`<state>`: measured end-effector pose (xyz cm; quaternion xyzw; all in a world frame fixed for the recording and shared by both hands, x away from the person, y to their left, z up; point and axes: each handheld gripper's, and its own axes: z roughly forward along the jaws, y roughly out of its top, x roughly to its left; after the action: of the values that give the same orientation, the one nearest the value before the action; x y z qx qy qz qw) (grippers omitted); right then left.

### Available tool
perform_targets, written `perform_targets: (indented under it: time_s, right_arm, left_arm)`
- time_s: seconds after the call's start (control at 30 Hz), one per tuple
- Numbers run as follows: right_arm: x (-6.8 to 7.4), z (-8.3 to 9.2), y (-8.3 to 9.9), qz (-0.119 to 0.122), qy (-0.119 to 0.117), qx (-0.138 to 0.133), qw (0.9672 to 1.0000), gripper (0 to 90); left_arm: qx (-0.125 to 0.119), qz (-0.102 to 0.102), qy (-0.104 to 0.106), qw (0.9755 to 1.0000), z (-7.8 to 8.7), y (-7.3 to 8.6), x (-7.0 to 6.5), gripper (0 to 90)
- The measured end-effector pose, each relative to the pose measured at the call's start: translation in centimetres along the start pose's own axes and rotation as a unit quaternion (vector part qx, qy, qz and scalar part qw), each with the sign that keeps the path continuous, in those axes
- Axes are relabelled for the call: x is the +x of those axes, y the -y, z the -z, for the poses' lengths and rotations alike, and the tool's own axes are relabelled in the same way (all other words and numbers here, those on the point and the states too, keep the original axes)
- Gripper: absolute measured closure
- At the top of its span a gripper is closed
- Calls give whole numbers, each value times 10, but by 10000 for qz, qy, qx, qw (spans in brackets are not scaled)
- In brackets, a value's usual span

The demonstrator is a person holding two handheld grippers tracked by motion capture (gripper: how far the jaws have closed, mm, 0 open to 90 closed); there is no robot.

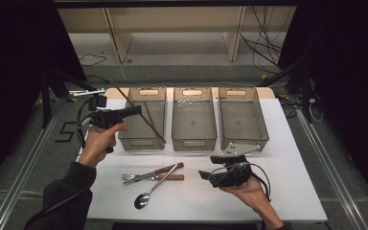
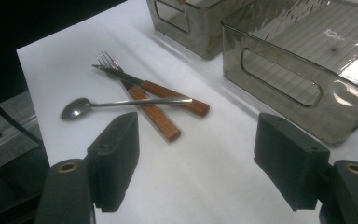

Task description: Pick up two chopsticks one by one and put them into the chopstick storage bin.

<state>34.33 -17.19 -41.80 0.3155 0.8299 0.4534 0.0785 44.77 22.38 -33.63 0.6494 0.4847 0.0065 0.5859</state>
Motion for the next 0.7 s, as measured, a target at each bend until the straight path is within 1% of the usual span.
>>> perform_targets:
  time_s: [0.27,0.43,0.57,0.7]
  right_arm:
    - [1,4,2,10,-29,-73,10000,276]
    - [2,3,5,22,-124,-72,9999,260]
    - [3,3,6,28,-149,-65,9999,259]
    - [3,2,7,27,-171,-45,9998,259]
  left_arm:
    - [60,98,-286,9995,-4,-12,19,844]
    - [123,161,-457,9987,-11,-17,27,844]
    - [171,194,-598,9979,-17,-21,33,844]
    - [225,262,-691,9970,-23,-23,38,844]
